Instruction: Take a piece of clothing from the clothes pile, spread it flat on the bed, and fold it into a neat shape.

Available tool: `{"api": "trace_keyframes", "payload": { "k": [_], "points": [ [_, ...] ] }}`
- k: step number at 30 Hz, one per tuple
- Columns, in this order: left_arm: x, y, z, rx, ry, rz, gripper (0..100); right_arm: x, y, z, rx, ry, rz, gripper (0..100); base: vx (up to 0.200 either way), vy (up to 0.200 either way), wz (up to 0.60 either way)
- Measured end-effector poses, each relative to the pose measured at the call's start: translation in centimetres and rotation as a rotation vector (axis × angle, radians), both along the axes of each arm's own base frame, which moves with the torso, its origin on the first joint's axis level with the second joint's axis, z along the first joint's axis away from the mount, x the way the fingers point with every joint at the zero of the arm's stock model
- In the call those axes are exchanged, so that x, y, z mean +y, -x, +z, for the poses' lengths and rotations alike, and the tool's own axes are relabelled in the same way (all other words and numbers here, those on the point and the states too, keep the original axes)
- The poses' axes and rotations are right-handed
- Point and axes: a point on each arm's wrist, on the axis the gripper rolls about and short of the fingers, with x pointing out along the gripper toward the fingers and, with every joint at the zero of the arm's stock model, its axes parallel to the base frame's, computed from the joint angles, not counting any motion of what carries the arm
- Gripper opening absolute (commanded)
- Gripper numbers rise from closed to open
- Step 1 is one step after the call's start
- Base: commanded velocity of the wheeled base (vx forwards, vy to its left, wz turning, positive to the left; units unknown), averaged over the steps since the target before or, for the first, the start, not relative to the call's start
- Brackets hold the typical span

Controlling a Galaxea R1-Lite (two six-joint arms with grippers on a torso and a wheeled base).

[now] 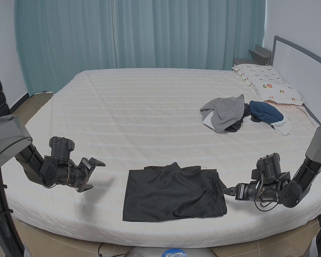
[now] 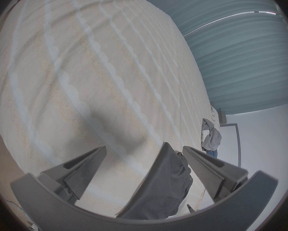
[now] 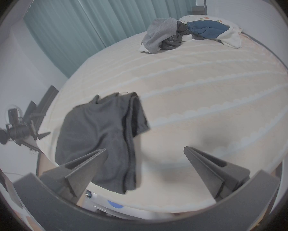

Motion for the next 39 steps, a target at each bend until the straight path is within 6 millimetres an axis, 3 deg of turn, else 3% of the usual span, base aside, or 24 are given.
{"api": "trace_keyframes", "payload": {
  "k": [8, 17, 23, 39],
  "points": [
    [0.0, -0.2, 0.2, -0.002, 0.011, 0.003, 100, 1.5, -2.8, 0.8, -0.012, -0.177, -0.036, 100, 0.0, 0.0, 0.0],
    [-1.1, -0.5, 0.6, -0.003, 0.044, 0.004, 100, 2.3, -5.2, 0.4, 0.005, -0.294, -0.083, 100, 0.0, -0.2, 0.0],
    [-2.5, -0.6, 0.9, -0.013, 0.05, -0.019, 100, 2.7, -6.5, -0.2, 0.005, -0.317, -0.095, 100, 0.0, -0.2, 0.0],
    [-3.4, -2.0, -0.1, -0.065, -0.079, -0.068, 100, 4.7, -8.5, -1.0, -0.018, -0.33, -0.064, 100, 0.0, 0.0, 0.0]
  ]
}}
